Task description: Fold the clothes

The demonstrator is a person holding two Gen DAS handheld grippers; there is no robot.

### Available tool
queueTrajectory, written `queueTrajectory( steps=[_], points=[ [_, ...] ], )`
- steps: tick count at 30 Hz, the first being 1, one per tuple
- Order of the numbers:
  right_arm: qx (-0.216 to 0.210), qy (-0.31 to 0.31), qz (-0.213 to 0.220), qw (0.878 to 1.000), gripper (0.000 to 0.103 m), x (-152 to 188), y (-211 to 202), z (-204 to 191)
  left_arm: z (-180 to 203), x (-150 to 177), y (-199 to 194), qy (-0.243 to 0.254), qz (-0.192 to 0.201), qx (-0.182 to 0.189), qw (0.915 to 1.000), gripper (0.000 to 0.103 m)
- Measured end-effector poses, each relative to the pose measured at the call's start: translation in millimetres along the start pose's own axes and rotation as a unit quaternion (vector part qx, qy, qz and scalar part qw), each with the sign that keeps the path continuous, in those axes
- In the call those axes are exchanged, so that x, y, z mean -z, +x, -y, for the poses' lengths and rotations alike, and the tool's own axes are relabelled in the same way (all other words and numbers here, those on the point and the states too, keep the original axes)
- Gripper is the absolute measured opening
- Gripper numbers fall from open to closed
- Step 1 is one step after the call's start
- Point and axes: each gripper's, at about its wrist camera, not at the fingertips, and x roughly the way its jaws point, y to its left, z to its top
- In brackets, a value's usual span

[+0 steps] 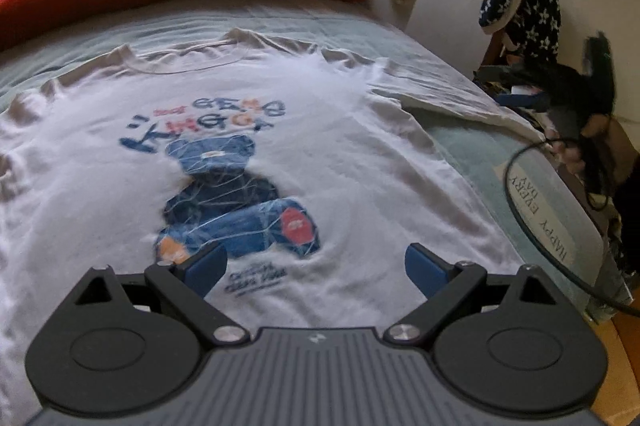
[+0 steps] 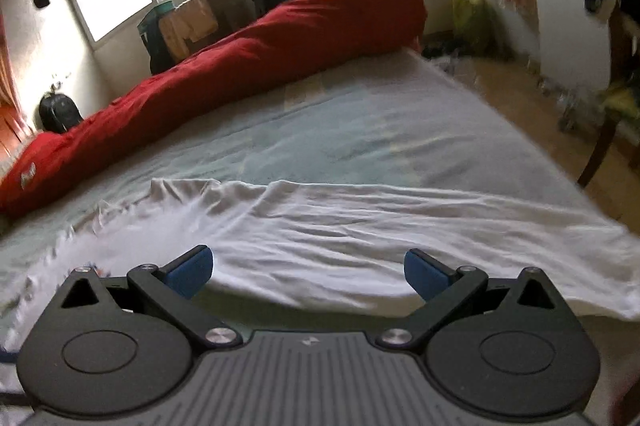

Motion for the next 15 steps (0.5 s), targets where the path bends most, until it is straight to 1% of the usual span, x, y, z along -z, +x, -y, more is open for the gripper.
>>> queueTrajectory(
  steps=[3,4,6,9,12,15],
  points=[
    [-0.01,0.033,-0.028,0.999,0.103,5,15,16,5,0,12,0.008,-0.01,0.003,0.9999,0.095],
    [-0.008,0.038,-0.026,0.999,0.103,9,14,22,7,0,14,0.013,-0.011,0.0,0.9999,0.095],
    [0.001,0.045,-0.007,0.999,0.103,16,5,39,9,1,17,0.024,-0.011,-0.006,0.9996,0.095],
    [0.016,0.081,0.021,0.996,0.103,22,-18,71,9,1,18,0.027,-0.012,-0.006,0.9996,0.095],
    [0.058,0.117,0.037,0.991,0.103,23,-34,97,9,0,18,0.027,-0.013,-0.007,0.9995,0.096],
    [0.063,0.142,0.035,0.987,0.103,17,-42,108,11,-2,18,0.03,-0.015,-0.011,0.9994,0.096]
  ],
)
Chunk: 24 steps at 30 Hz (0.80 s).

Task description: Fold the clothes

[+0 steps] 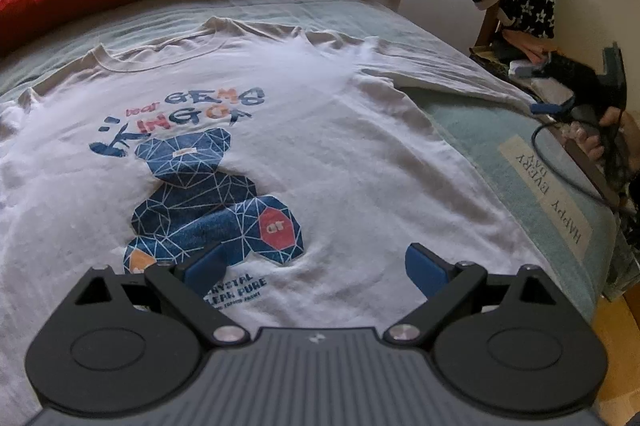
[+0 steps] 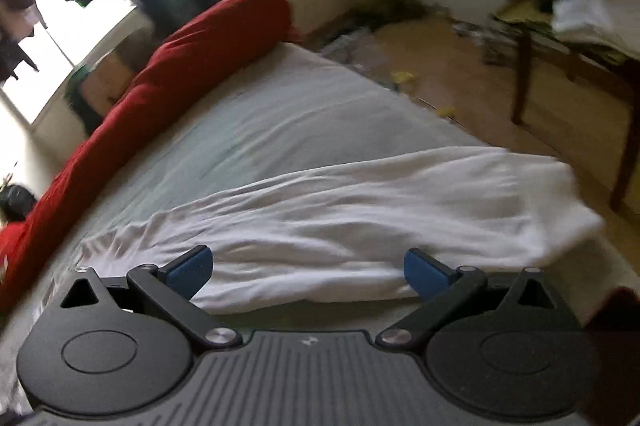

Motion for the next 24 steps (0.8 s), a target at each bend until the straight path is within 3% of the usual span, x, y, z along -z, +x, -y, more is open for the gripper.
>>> queueTrajectory(
  steps=[3,7,9,13,18,21,24],
  points=[
    [-0.017,-0.014,0.017,1.0,0.103,-7,-6,-13,1,-1,-1,0.0,0.0,-0.002,1.0,0.096],
    [-0.034,-0.036,-0.005,0.999,0.103,-3,10,-32,1,-1,-1,-0.003,-0.001,-0.002,1.0,0.096],
    [-0.014,-0.045,-0.027,0.999,0.103,5,21,-30,-1,1,-2,-0.003,-0.002,-0.002,1.0,0.096],
    [-0.003,-0.04,-0.021,0.999,0.103,13,12,-15,-5,5,-4,-0.006,-0.001,0.003,1.0,0.096],
    [0.006,-0.032,-0.008,0.999,0.103,-4,-5,-22,-6,6,-4,-0.009,0.003,0.005,0.9999,0.097],
    [0.012,-0.048,0.007,0.999,0.103,-17,3,-33,-6,6,-4,-0.011,0.004,0.005,0.9999,0.097],
    [0.044,-0.047,-0.021,0.998,0.103,-24,35,-30,-7,7,-5,-0.013,0.004,0.006,0.9999,0.097]
  ],
)
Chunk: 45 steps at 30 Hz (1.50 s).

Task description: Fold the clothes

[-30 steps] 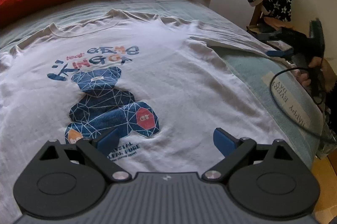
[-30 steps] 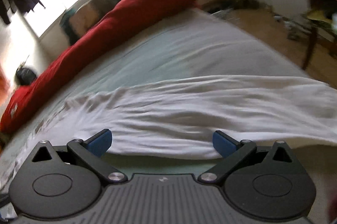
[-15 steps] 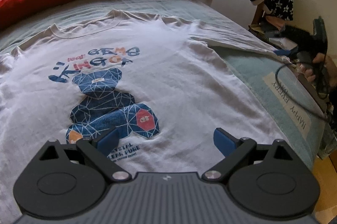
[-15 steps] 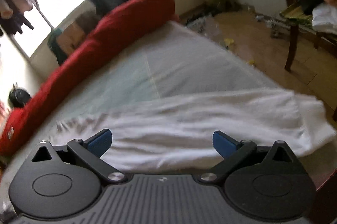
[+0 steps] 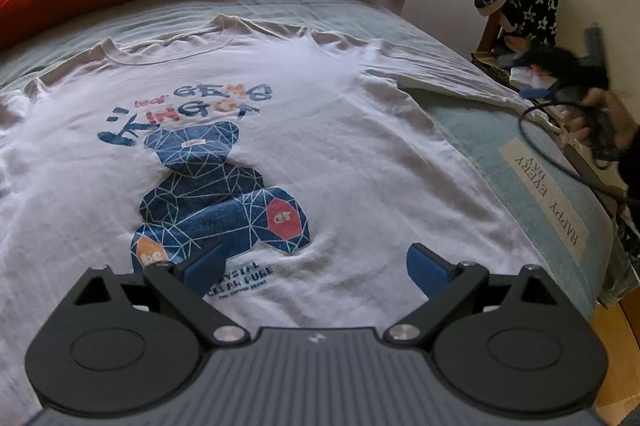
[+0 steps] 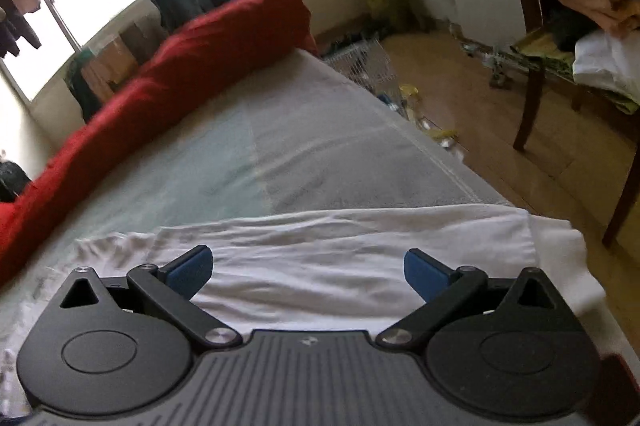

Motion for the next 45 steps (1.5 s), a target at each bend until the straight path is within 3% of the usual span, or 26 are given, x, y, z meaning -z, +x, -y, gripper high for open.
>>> queueTrajectory(
  steps=[4,8,12,16,20,24,28,33,36,41,45],
  points=[
    [0.053,-0.022,-0.001,0.998,0.103,-1,31,17,-1,0,1,-0.002,0.0,0.001,1.0,0.097],
    [0.05,0.001,0.004,0.999,0.103,-17,29,33,0,1,2,0.0,-0.001,0.001,1.0,0.098],
    [0.041,-0.001,0.005,0.999,0.103,-18,4,24,-2,2,2,-0.002,0.003,0.004,1.0,0.098],
    [0.011,-0.025,-0.025,0.999,0.103,0,-10,11,-2,3,2,-0.003,0.005,0.004,1.0,0.098],
    [0.041,-0.051,-0.06,0.996,0.103,24,-10,12,-3,4,1,-0.001,0.006,0.006,1.0,0.098],
    [0.072,-0.071,-0.069,0.992,0.103,23,-19,-4,-3,4,1,-0.001,0.007,0.007,1.0,0.099],
    [0.043,-0.088,-0.037,0.995,0.103,11,-17,-37,-2,4,1,-0.002,0.008,0.006,0.9999,0.099],
    [0.1,-0.105,-0.059,0.988,0.103,26,27,-67,-3,7,0,-0.004,0.014,0.009,0.9999,0.1],
    [0.118,-0.123,-0.032,0.985,0.103,43,21,-70,-3,9,1,0.003,0.017,0.011,0.9998,0.101],
    [0.126,-0.121,-0.049,0.983,0.103,46,3,-70,-4,10,2,0.004,0.023,0.018,0.9996,0.102],
    [0.1,-0.119,-0.038,0.987,0.103,36,3,-91,-6,10,0,-0.003,0.024,0.023,0.9994,0.102]
  ],
)
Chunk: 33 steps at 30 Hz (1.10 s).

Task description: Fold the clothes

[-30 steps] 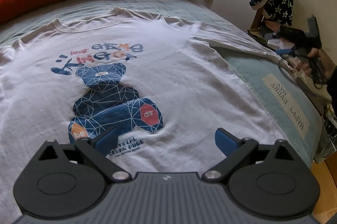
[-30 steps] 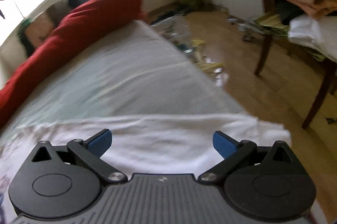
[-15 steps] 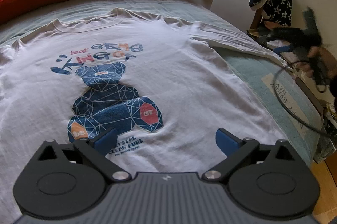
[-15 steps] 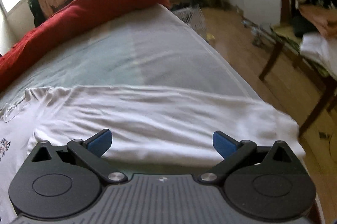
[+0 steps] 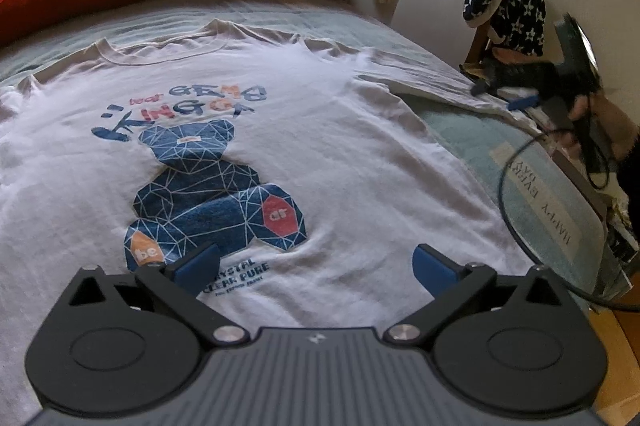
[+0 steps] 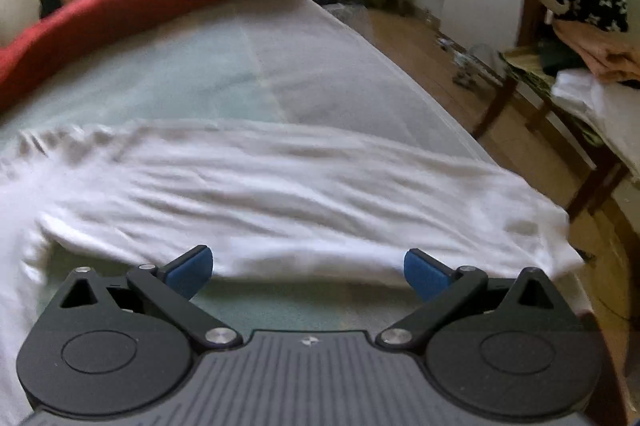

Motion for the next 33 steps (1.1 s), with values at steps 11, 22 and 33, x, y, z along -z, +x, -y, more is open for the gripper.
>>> queueTrajectory(
  steps=[11,22,33],
  points=[
    [-0.007,-0.06,-0.004,0.998,0.103,16,17,-41,-6,1,-25,-0.005,0.019,-0.04,0.999,0.102],
    [-0.046,-0.07,0.003,0.996,0.103,-31,29,-86,-19,12,-39,-0.024,0.028,-0.077,0.9963,0.102],
    [-0.02,-0.111,-0.013,0.993,0.103,-77,115,-165,-35,14,-40,-0.038,0.037,-0.093,0.9942,0.102]
  ],
)
